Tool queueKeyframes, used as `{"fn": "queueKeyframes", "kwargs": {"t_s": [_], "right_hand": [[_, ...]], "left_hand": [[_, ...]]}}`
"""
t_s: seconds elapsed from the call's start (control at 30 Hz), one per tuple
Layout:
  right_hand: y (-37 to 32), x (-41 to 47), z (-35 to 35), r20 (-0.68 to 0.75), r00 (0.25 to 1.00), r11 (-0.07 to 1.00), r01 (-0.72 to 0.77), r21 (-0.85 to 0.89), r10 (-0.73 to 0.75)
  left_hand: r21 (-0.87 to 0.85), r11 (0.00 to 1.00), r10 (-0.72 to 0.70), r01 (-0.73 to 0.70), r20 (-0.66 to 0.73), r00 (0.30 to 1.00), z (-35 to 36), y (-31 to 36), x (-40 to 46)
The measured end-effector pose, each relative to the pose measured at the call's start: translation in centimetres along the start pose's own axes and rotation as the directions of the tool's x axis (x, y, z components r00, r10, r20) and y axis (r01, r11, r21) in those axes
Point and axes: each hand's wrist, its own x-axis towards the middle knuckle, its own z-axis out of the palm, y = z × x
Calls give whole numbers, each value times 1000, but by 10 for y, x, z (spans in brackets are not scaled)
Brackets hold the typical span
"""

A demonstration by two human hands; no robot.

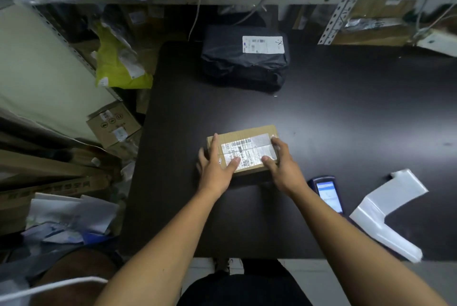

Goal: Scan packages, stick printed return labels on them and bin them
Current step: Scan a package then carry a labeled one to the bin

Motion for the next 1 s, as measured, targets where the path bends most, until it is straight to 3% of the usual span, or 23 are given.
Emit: {"fn": "queueKeyframes", "kwargs": {"t_s": [0.27, 0.4, 0.5, 0.63, 0.77, 0.83, 1.0], "right_hand": [[26, -53, 1, -10, 999, 995, 36, 93, -35], [28, -60, -7, 22, 997, 997, 75, 13, -76], [28, -58, -13, -44, 992, 984, 112, -137, -119], [34, -68, -34, -150, 981, 964, 81, -254, -122], [66, -92, -68, -374, 927, 937, -123, -326, -9], [80, -102, -77, -359, 931, 925, -196, -325, 71], [97, -112, -81, -170, 960, 900, -269, -342, 223]], "left_hand": [[-35, 983, 184, -181, 159, 970, -31, -29, -23], [27, 973, 216, -229, 243, 946, -38, -24, -27], [114, 941, 268, -318, 320, 909, -28, -22, -39], [180, 923, 294, -342, 246, 924, -6, -20, -60], [272, 894, 340, -357, 109, 934, 15, -7, -69], [299, 890, 348, -345, 46, 936, 22, -2, -70], [357, 876, 349, -324, -7, 937, 40, 3, -75]]}}
